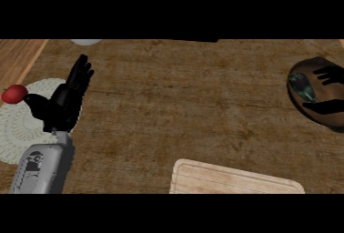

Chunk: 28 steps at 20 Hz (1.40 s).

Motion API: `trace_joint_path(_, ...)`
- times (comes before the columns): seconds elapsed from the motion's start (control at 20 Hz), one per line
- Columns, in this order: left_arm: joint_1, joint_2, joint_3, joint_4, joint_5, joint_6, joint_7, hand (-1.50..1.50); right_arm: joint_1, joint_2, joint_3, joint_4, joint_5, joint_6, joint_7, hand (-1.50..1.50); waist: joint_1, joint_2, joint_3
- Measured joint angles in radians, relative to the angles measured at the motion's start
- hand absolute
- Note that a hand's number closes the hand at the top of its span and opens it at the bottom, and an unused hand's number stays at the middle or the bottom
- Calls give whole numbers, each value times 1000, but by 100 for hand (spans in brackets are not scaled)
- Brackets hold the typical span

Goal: Pick the eggplant from the cutting board and place it in the pan

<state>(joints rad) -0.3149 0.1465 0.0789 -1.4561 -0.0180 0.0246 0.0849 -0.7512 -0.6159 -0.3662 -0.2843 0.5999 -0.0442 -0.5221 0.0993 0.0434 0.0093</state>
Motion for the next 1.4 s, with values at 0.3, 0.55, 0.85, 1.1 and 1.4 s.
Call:
trace_joint_path(0.3, -2, -3, 1, -4, 2, 3, 9, 0, -18, -10, -39, 62, -34, 51, -90, -150, -6, -2, 1)
trace_joint_path(0.55, 13, 5, 13, 3, 4, 2, -2, 0, -23, -30, -137, 83, -132, 100, -182, -150, -28, -8, 0)
trace_joint_path(0.85, 56, 4, 14, -18, -3, 10, -9, 0, 31, -117, -219, 130, -221, 326, -273, -150, -49, -19, -1)
trace_joint_path(1.1, 80, 16, 30, -31, 3, 8, -8, 0, 107, -217, -238, 131, -256, 475, -284, -150, -70, -28, -3)
trace_joint_path(1.4, 84, 23, 46, -21, 4, 14, -11, 0, 204, -284, -245, 93, -292, 544, -290, -150, -93, -35, -4)
